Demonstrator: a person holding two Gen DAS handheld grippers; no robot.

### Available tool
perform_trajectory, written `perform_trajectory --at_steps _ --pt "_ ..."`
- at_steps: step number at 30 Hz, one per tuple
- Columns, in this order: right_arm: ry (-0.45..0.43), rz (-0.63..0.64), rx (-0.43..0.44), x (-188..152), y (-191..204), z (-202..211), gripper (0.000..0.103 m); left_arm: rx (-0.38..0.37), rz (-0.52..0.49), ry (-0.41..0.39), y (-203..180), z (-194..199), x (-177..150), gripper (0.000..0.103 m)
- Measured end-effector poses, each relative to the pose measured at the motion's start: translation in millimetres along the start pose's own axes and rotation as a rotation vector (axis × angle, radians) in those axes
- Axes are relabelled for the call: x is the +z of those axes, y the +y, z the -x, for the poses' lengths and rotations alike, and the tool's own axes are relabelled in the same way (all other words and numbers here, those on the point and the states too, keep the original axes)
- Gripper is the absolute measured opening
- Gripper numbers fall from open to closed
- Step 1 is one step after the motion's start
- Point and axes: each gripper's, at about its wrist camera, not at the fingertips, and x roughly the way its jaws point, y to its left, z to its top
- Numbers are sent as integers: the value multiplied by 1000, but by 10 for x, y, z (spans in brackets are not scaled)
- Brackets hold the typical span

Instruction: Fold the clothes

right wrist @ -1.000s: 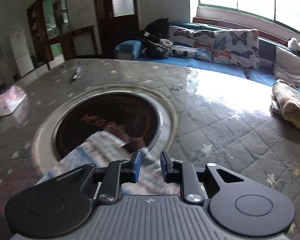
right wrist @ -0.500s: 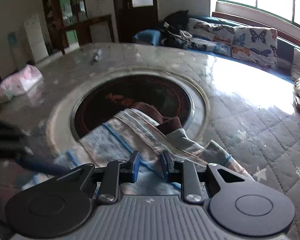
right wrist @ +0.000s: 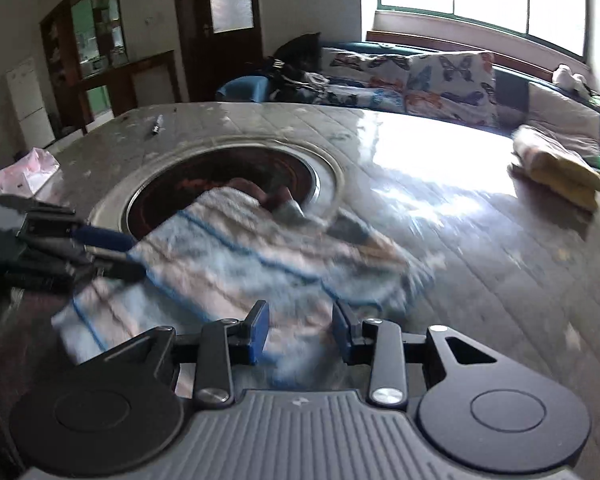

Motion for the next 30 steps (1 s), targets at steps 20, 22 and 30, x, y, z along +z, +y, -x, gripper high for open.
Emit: perform_trajectory --at_steps 20,22,30 --pt "-72 -427 24 -380 -340 63 43 -14 178 27 223 -80 123 52" --pt "-79 -438 26 -388 -324 57 42 -20 184 37 226 -124 127 52" --pt "-99 -445 35 -380 -258 69 17 -45 156 53 135 -185 201 26"
